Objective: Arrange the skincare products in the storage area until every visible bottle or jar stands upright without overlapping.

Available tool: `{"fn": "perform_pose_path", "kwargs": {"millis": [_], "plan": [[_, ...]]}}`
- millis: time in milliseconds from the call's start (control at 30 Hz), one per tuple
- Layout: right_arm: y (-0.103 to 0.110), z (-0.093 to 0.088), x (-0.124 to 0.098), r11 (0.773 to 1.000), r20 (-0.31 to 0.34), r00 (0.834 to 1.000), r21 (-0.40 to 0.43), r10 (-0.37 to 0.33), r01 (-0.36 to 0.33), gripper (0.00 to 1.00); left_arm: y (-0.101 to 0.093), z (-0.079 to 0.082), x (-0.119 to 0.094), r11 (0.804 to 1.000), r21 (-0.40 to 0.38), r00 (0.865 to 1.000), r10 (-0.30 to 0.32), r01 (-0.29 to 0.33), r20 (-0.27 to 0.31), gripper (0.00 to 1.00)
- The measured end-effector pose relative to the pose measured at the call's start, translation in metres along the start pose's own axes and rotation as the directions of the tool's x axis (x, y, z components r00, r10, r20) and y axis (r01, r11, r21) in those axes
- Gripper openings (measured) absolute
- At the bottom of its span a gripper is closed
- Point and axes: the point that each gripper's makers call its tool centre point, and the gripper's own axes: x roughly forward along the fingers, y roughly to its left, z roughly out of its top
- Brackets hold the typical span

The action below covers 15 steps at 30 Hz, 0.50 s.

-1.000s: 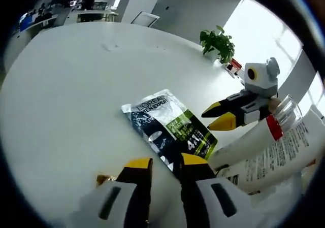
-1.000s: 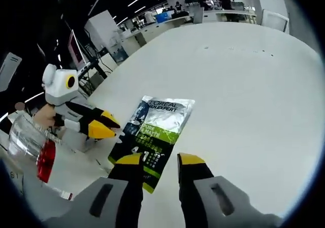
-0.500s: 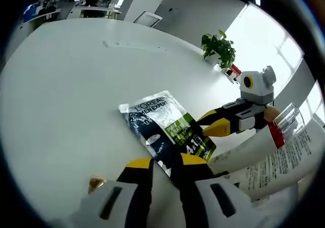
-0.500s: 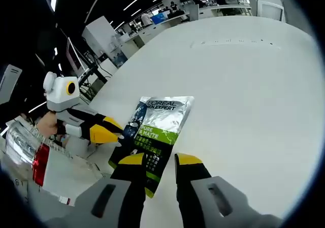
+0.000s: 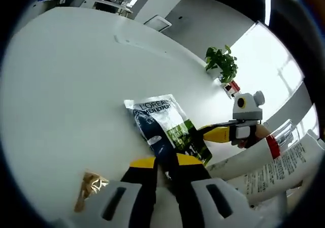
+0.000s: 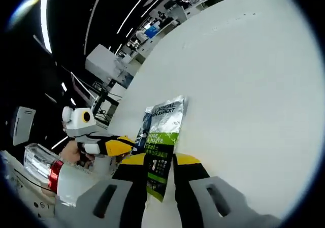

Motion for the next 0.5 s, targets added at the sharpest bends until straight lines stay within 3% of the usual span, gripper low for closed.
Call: {"fn": "perform_pose_path", "kwargs": {"millis": [100,233,467,500], "plan": [[0.002,-0.006,0.004,0.998,0.015,0.999,0.059,0.037,-0.038,0.17,0.004,0.002,0.002,1.000,-0.005,1.000,-0.004,0.004,0.000,0.10],[0.014,-0.012,0.012,0.996,0.016,0.998,0.066,0.066,-0.067,0.17,0.005,0.004,0.003,1.000,-0.015,1.000,-0.020,0.020,0.001,0.09],[0.024,-0.016,0.017,0.995,0.015,0.997,0.065,0.072,-0.073,0.15,0.012,0.007,0.003,1.000,-0.007,1.000,0.008,-0.008,0.013,0.06],[0.032,-0.022,0.019,0.995,0.014,0.997,0.064,0.077,-0.078,0.15,0.013,0.008,0.002,1.000,-0.010,1.000,0.008,-0.008,0.019,0.05]]}}
